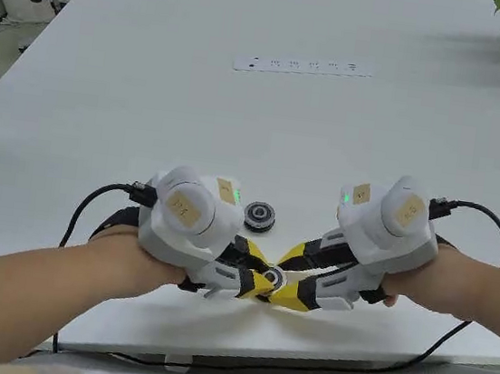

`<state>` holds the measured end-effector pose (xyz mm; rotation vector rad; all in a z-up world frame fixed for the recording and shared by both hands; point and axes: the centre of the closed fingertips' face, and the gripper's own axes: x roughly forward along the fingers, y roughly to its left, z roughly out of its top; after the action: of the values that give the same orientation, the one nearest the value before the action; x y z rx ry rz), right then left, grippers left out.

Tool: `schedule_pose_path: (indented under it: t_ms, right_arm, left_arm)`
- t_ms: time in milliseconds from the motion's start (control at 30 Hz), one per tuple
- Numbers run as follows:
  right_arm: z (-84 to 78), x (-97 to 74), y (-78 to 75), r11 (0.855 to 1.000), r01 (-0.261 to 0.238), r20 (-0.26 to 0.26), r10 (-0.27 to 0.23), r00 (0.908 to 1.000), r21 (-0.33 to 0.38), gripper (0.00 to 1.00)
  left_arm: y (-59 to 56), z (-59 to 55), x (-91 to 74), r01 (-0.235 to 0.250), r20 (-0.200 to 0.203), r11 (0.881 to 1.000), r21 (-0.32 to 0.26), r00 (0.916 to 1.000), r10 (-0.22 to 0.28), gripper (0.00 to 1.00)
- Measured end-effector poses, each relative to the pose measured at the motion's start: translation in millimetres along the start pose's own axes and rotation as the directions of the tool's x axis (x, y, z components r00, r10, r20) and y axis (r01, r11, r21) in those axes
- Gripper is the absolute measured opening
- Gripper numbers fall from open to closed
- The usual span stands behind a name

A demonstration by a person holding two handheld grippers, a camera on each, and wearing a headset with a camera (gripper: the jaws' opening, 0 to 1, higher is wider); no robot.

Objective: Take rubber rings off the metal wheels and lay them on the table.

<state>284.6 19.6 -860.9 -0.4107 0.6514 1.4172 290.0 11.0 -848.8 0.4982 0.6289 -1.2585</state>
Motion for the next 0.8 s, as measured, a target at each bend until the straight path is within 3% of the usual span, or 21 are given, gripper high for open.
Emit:
schedule_pose_path:
  t_ms: [800]
  right_arm:
    - [-5.4, -5.7, -0.1, 0.999, -0.019, 0.002, 0.019, 0.9998, 0.031, 0.19]
  left_arm:
    - [0.6, -0.5, -0.3, -0.001, 0.008, 1.0, -0.002, 1.0, 0.001, 0.13]
